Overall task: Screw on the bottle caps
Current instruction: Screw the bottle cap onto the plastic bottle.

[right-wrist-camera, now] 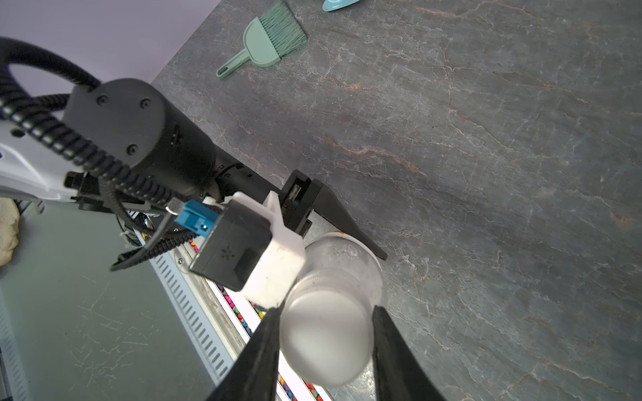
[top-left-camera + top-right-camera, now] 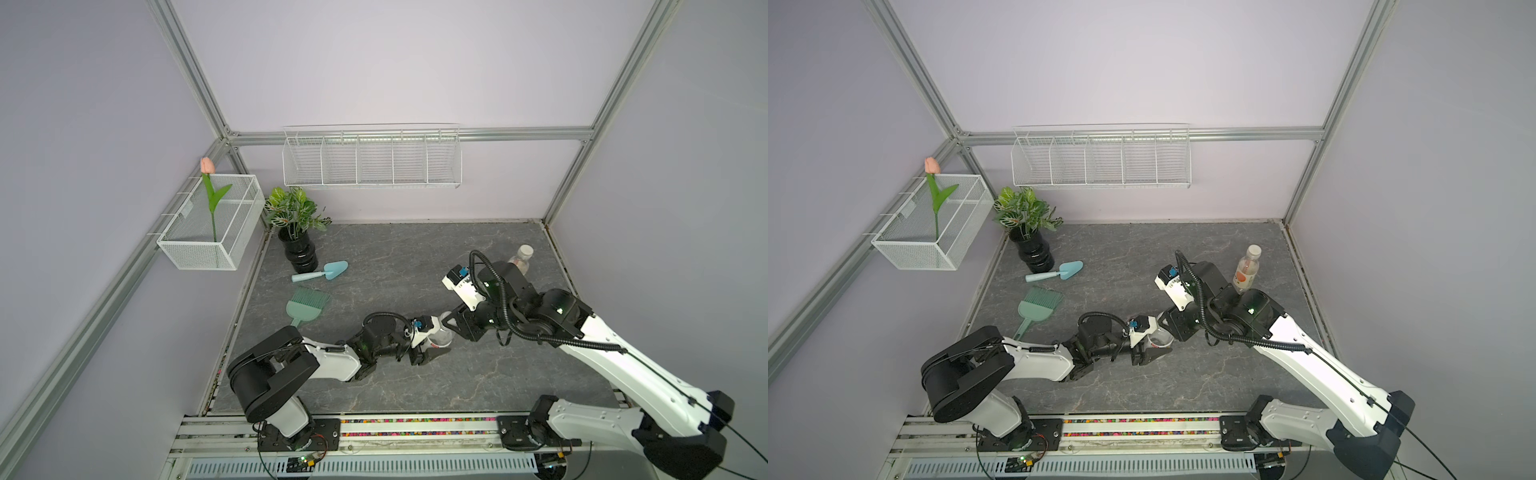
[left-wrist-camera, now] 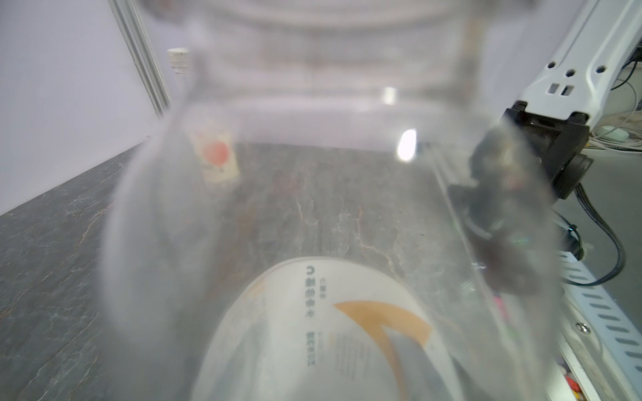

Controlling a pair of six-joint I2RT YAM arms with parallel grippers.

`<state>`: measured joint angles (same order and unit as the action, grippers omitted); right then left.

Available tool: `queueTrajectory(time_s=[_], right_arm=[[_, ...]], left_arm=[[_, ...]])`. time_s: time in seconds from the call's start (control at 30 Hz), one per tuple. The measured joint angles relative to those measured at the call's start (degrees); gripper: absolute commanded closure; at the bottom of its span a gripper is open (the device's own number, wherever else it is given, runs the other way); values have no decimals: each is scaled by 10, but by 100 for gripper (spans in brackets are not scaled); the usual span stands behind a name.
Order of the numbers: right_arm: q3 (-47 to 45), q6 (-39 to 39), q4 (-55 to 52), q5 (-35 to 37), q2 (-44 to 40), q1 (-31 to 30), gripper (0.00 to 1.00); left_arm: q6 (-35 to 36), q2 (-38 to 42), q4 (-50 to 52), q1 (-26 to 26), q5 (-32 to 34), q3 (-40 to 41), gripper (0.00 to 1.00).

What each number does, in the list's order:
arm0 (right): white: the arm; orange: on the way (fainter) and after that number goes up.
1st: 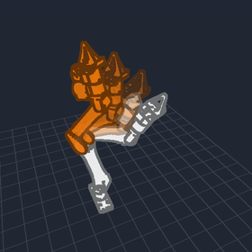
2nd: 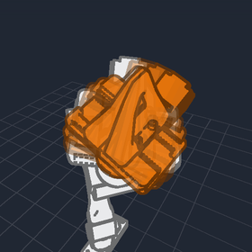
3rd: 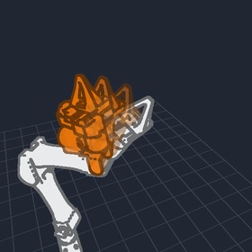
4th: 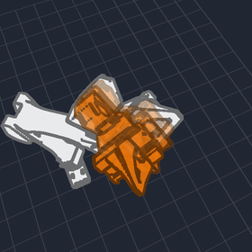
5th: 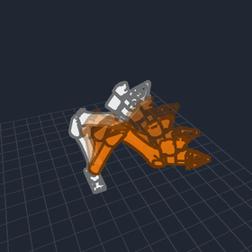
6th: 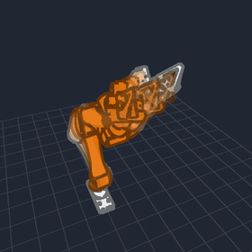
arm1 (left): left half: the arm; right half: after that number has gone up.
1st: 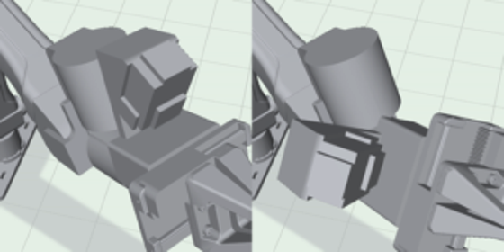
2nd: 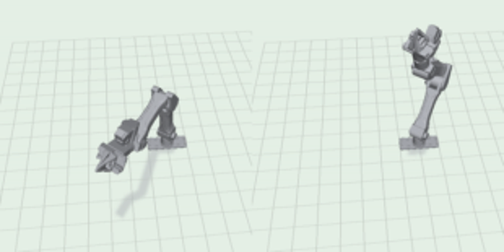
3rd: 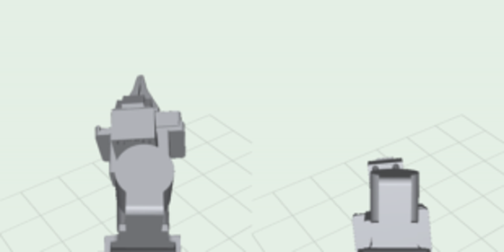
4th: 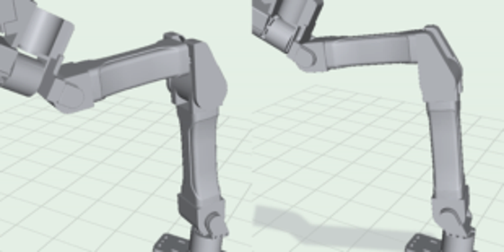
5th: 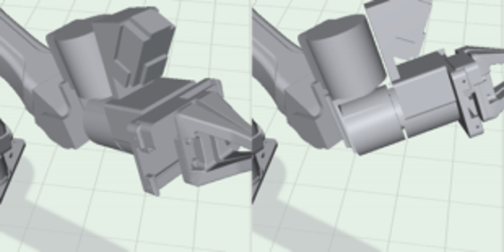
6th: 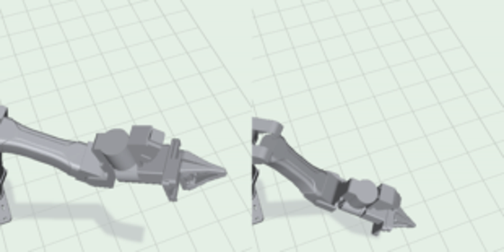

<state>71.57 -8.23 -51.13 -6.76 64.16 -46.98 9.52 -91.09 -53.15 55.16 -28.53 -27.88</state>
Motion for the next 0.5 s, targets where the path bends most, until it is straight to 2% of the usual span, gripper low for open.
queueTrajectory(time_s=[0.17,0.33,0.5], right_arm=[[-10,53,-6,-20,-24,0,66],[-10,106,-13,-35,-51,-1,66],[-8,125,-25,-29,-57,-1,64]], left_arm=[[19,0,3,2,-13,2,36],[35,3,47,0,-13,11,35],[47,10,71,0,-6,11,35]])
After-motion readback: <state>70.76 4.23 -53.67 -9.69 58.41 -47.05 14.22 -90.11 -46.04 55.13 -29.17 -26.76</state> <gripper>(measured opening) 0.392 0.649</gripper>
